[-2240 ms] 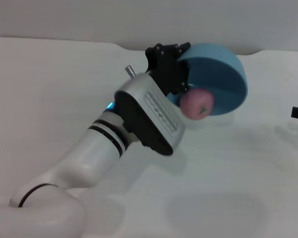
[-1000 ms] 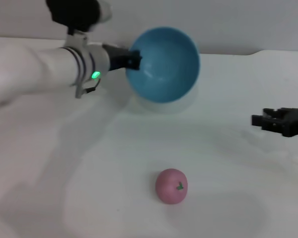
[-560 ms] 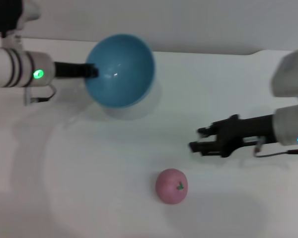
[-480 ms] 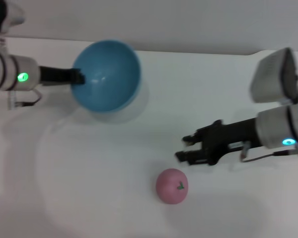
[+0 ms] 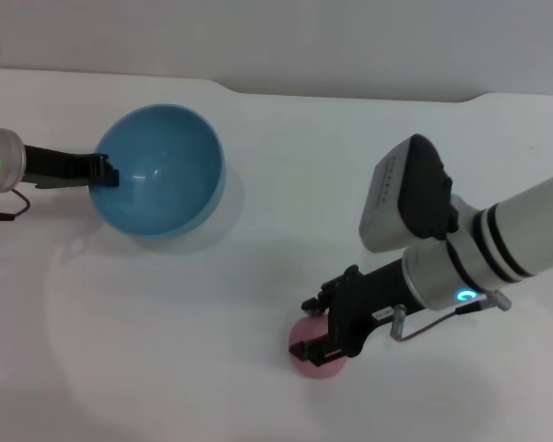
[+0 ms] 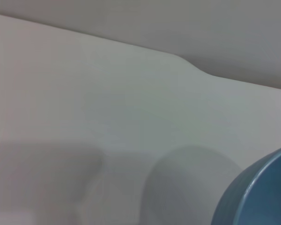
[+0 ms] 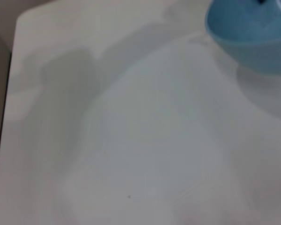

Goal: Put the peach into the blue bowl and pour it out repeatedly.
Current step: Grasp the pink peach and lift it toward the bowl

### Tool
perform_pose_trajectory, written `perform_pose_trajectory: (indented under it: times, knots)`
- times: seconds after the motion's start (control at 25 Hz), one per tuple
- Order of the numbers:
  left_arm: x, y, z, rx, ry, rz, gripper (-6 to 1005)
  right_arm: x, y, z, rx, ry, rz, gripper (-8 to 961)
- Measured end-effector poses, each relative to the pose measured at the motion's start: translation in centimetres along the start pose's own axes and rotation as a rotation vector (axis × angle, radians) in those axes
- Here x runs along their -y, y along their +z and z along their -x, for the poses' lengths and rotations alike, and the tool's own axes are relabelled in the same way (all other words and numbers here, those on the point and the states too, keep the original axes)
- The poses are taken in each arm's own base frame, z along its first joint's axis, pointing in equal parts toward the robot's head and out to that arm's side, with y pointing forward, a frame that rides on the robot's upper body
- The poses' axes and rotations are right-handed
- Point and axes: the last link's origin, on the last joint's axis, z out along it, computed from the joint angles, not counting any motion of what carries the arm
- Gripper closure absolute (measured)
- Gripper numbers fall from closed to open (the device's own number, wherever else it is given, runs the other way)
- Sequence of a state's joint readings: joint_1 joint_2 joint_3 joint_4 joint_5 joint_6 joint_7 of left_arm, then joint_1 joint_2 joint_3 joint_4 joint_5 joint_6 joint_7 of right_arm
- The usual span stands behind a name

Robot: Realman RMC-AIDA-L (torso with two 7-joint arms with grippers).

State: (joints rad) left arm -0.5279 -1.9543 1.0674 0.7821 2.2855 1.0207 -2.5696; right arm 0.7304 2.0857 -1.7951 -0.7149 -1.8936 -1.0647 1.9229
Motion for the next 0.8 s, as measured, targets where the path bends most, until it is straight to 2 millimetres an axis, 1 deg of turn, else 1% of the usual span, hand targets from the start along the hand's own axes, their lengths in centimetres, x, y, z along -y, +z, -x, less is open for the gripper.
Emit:
perform_pose_trajectory:
  times: [0.32, 0.8]
  knots:
    - [-0.7, 0.1, -0.7, -0.003, 0.023, 0.008, 999, -0.4, 0.9, -0.9, -0.065, 0.039, -0.017, 308]
    - [-1.2, 0.2, -1.5, 0.0, 0.064, -0.011, 1000, -0.2, 0.5, -1.7, -0.078, 0.06, -0.028, 321]
